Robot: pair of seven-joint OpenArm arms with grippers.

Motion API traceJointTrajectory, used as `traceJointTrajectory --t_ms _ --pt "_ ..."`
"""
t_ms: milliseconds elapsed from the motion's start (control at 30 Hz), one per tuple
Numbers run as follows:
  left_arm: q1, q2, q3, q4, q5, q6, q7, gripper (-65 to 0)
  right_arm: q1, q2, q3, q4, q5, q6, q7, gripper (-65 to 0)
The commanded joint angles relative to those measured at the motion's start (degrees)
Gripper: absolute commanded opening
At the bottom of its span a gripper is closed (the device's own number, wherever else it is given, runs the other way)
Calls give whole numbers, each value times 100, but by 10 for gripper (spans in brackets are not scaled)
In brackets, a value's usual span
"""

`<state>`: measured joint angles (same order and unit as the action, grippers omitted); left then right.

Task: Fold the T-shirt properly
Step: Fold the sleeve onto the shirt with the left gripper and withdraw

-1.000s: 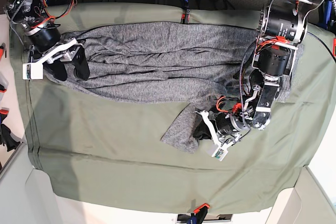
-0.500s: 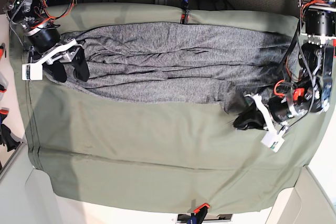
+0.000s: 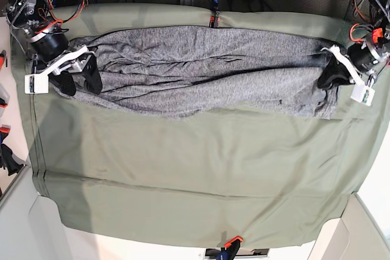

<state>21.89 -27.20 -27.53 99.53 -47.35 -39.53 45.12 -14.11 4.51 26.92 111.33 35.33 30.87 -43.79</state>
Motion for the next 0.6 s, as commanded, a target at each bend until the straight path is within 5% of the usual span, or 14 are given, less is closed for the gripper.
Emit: traceJointTrajectory --t_ms 0,167,367,567 --pt "-22 -74 -129 94 -131 -47 -197 -597 42 57 17 111 109 48 155 -231" --pt "50 -44 -175 92 -125 -47 -315 -274 42 55 17 111 111 48 157 -231" --pt "-98 -140 -411 87 155 588 -463 -268 39 57 17 111 103 48 151 -231" --pt "-109 -433 -935 -645 -199 682 -461 -268 26 57 17 111 109 48 131 -231"
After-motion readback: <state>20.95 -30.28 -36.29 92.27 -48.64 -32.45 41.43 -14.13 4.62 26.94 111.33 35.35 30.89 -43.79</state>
